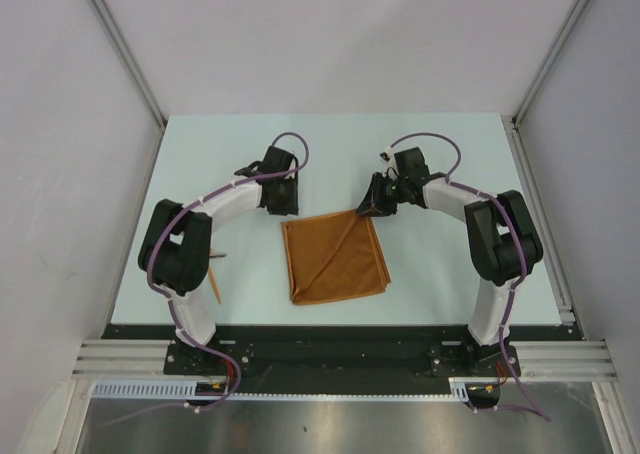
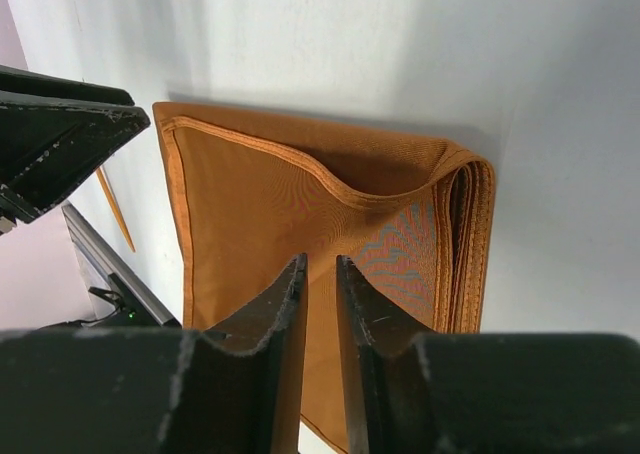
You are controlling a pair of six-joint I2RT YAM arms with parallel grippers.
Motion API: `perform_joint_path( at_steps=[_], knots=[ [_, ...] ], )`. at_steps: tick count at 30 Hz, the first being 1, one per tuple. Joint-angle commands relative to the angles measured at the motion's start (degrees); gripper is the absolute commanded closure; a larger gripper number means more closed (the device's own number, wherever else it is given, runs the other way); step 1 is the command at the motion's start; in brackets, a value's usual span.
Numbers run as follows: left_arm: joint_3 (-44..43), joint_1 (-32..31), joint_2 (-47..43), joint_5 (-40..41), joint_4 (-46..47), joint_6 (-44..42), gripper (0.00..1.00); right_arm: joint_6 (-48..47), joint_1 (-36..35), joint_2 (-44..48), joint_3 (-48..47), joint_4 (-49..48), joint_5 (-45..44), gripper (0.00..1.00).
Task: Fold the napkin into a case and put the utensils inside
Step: Smooth out the upper triangle-folded napkin at the center of the board.
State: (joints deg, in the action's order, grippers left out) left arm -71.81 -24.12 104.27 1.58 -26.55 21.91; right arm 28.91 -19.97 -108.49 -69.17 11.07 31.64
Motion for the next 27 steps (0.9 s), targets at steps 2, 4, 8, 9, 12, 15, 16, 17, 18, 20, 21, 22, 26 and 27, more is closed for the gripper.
perform_joint_path(
  at_steps=[2,4,8,9,12,15,16,17,18,20,21,22,26,27],
  knots=[
    [-0.79,0.39,1.81,-2.73,0.00,-0.73,0.67,0.54,0.28,-0.23,0.35,-2.72,1.15,0.78],
    [-0.61,0.39,2.08,-2.73,-0.09,-0.64,0.68,0.54,0.28,-0.15,0.43,-2.90,1.23,0.78],
    [-0.35,0.39,2.43,-2.38,-0.26,-0.73,0.66,0.54,0.28,-0.15,0.79,-3.07,0.71,0.79],
    [-0.35,0.39,2.43,-2.20,-0.26,-0.73,0.66,0.80,0.28,-0.23,0.79,-3.25,0.88,0.78],
    [-0.44,0.39,2.87,-1.76,-0.79,-1.17,0.66,1.06,0.28,-0.85,0.79,-3.69,1.14,0.79],
    [0.00,0.39,2.70,-1.76,-0.26,-1.17,0.68,1.15,0.28,-1.11,0.61,-3.95,1.15,0.80],
    [0.18,0.39,2.69,-1.76,-0.09,-1.08,0.70,1.15,0.28,-1.37,0.61,-4.04,1.06,0.80],
    [0.18,0.39,2.69,-1.76,0.18,-0.99,0.72,1.24,0.28,-1.55,0.52,-4.21,1.14,0.81],
    [0.01,0.39,2.96,-1.76,0.27,-0.99,0.76,1.41,0.28,-1.73,0.35,-4.30,1.32,0.81],
    [-0.61,0.39,3.22,-1.67,-0.17,-1.08,0.79,0.89,0.28,-1.82,0.00,-3.87,0.89,0.82],
    [-0.87,0.39,3.31,-1.67,-0.35,-1.17,0.81,0.72,0.28,-1.73,-0.18,-3.34,0.45,0.82],
    [-0.96,0.39,3.22,-1.76,-0.44,-1.26,0.84,0.37,0.45,-1.73,-0.18,-3.16,0.18,0.82],
    [-0.35,0.39,1.56,0.52,-0.35,-1.00,0.94,-0.16,0.89,-2.69,-0.70,-3.51,0.44,0.82],
    [-0.17,0.39,1.03,0.79,-0.44,-0.82,0.98,-0.25,0.98,-3.13,-0.88,-3.69,0.53,0.82]
  ],
)
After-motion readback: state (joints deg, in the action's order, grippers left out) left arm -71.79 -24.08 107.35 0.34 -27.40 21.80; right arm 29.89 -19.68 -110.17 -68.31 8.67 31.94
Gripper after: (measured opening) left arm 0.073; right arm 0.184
